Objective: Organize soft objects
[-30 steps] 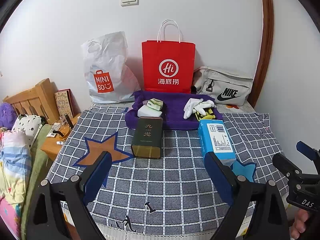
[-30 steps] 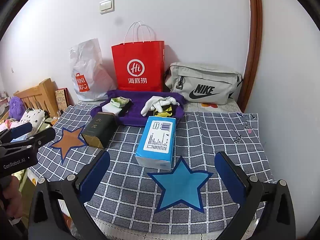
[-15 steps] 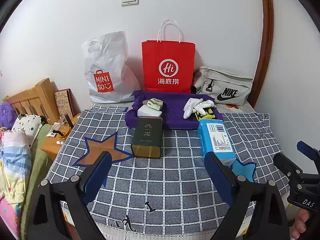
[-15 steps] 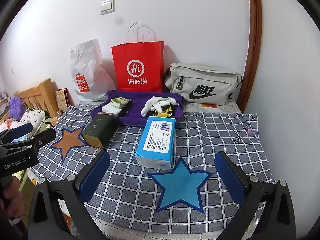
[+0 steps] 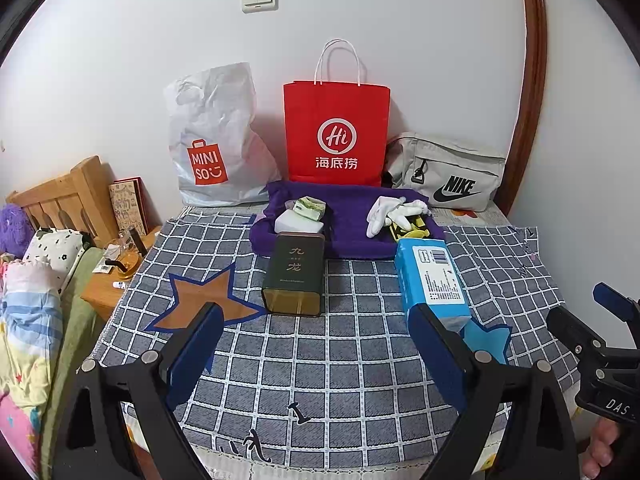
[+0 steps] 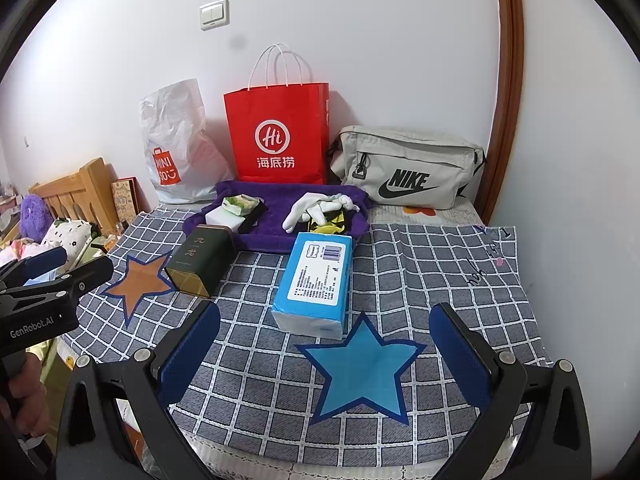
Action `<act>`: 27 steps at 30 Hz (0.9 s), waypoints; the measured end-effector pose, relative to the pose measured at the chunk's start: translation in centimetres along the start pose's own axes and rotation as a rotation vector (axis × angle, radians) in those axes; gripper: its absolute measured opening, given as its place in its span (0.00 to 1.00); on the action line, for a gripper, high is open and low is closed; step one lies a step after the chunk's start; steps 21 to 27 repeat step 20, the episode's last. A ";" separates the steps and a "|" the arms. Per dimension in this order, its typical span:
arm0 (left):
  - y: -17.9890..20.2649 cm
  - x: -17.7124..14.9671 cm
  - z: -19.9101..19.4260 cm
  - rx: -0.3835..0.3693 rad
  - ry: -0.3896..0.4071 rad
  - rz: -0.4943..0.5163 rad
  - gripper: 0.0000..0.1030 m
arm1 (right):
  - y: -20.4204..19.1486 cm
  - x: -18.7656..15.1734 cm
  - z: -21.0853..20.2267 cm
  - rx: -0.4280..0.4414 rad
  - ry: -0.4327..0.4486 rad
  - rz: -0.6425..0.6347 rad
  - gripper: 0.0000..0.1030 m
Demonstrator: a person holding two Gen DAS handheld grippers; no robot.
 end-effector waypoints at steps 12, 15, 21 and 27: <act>0.0 -0.2 -0.2 0.004 0.001 -0.008 0.91 | -0.1 -0.1 0.0 -0.001 -0.001 -0.002 1.00; 0.0 -0.2 -0.2 0.003 0.003 -0.008 0.91 | -0.1 -0.1 0.0 0.002 0.001 0.000 1.00; 0.3 0.2 -0.1 -0.003 0.024 0.006 0.92 | 0.0 0.1 0.2 0.001 0.002 -0.004 1.00; 0.3 0.2 -0.1 -0.003 0.024 0.006 0.92 | 0.0 0.1 0.2 0.001 0.002 -0.004 1.00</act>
Point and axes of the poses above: each gripper's, at about its wrist camera, not at the fingertips, and z roughly the way its jaws point, y to its right, x to its top, the point moved 2 cm from there along z, roughly the way its jaws point, and after that the axes turned 11 degrees about x, right-handed, at the moved point
